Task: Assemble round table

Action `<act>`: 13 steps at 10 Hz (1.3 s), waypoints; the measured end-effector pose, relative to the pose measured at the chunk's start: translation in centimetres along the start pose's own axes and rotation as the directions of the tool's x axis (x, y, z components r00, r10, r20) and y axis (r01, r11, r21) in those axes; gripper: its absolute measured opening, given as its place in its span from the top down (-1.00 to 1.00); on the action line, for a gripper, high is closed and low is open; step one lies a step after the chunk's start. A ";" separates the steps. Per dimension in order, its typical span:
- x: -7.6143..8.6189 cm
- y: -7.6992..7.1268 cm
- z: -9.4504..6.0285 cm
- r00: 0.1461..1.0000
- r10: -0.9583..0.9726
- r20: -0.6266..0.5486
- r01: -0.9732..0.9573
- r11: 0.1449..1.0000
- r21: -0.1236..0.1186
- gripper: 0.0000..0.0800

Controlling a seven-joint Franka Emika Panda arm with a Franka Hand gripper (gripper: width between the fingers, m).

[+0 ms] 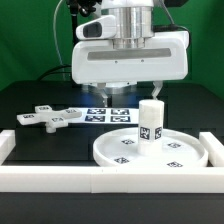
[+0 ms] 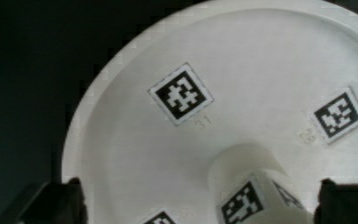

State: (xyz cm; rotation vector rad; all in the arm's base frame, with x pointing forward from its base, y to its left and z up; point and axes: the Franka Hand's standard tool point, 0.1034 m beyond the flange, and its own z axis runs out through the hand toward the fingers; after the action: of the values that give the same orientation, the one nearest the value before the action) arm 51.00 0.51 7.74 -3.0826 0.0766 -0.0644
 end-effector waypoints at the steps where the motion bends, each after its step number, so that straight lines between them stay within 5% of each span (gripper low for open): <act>1: -0.9 1.8 -0.1 1.000 0.001 0.007 -0.001 1.000 -0.009 -0.62; 2: -2.0 4.7 -0.2 0.999 0.044 0.017 -0.044 0.999 -0.022 -0.62; 4: -2.8 7.6 -0.2 1.000 0.018 0.025 -0.018 0.999 -0.030 -0.62; 8: -2.8 7.2 -0.1 1.000 0.009 0.026 -0.008 1.000 -0.030 -0.62; 13: -4.2 13.7 -0.3 1.000 -0.011 0.011 0.012 0.998 -0.064 -0.62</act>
Offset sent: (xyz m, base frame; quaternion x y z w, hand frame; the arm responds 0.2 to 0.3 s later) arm -0.0243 -0.0496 -0.0017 0.0333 0.0001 -0.0454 0.9984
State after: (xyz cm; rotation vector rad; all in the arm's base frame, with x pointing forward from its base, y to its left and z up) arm 46.13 -12.95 7.08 -3.1470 0.0618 -0.0472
